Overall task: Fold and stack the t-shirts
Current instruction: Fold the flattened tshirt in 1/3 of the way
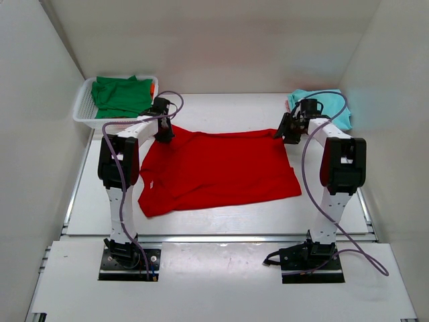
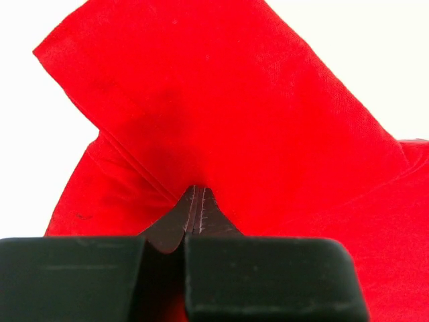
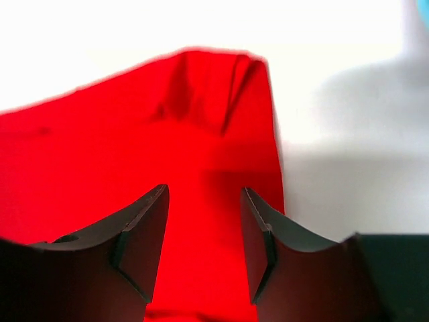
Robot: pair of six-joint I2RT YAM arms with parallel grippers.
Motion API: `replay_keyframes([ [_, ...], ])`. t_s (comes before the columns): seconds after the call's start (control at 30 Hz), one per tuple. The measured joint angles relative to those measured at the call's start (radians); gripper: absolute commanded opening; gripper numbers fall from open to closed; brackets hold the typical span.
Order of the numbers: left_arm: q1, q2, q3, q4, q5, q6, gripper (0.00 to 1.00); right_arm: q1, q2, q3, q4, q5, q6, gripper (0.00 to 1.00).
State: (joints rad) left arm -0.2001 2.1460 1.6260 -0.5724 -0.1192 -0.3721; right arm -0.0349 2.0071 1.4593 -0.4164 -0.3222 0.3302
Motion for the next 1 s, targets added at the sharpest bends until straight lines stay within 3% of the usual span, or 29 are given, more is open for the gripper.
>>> replay_keyframes([
  [0.5,0.000,-0.021,0.008,0.012,0.036,0.001,0.00,0.000,0.138,0.068,0.095,-0.066,0.122,0.36],
  [1.0,0.004,-0.034,0.009,0.013,0.058,0.002,0.00,0.002,0.191,0.142,0.110,-0.054,0.137,0.38],
])
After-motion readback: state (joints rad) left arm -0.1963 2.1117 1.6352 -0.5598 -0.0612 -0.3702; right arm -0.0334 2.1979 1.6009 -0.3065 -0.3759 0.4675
